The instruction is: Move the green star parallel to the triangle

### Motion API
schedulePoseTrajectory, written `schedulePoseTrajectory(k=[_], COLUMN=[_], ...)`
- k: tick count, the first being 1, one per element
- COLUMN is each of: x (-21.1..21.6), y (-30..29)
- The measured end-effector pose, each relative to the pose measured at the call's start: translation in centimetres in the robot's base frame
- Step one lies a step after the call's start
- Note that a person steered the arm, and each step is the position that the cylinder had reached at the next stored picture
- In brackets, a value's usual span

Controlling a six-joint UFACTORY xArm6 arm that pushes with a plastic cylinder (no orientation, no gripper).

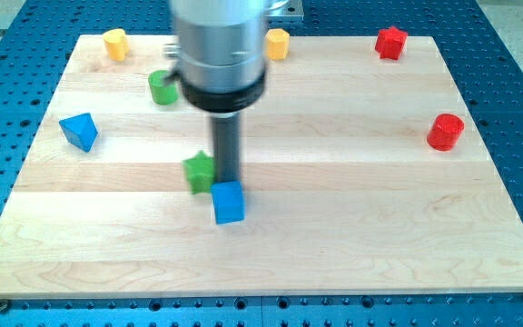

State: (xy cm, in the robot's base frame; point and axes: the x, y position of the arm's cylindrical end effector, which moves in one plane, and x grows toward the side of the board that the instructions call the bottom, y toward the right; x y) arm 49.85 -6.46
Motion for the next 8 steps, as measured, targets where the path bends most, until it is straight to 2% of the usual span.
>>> schedulePoseTrajectory(k=[1,2,3,4,5,6,7,8], x=[0.1,0.2,-2.1,-3.4,-3.4,-2.3,0.8,-2.1], y=[-5.1,-5.5,-0.5,-5.9,-9.6,-15.9,-17.0,-15.3])
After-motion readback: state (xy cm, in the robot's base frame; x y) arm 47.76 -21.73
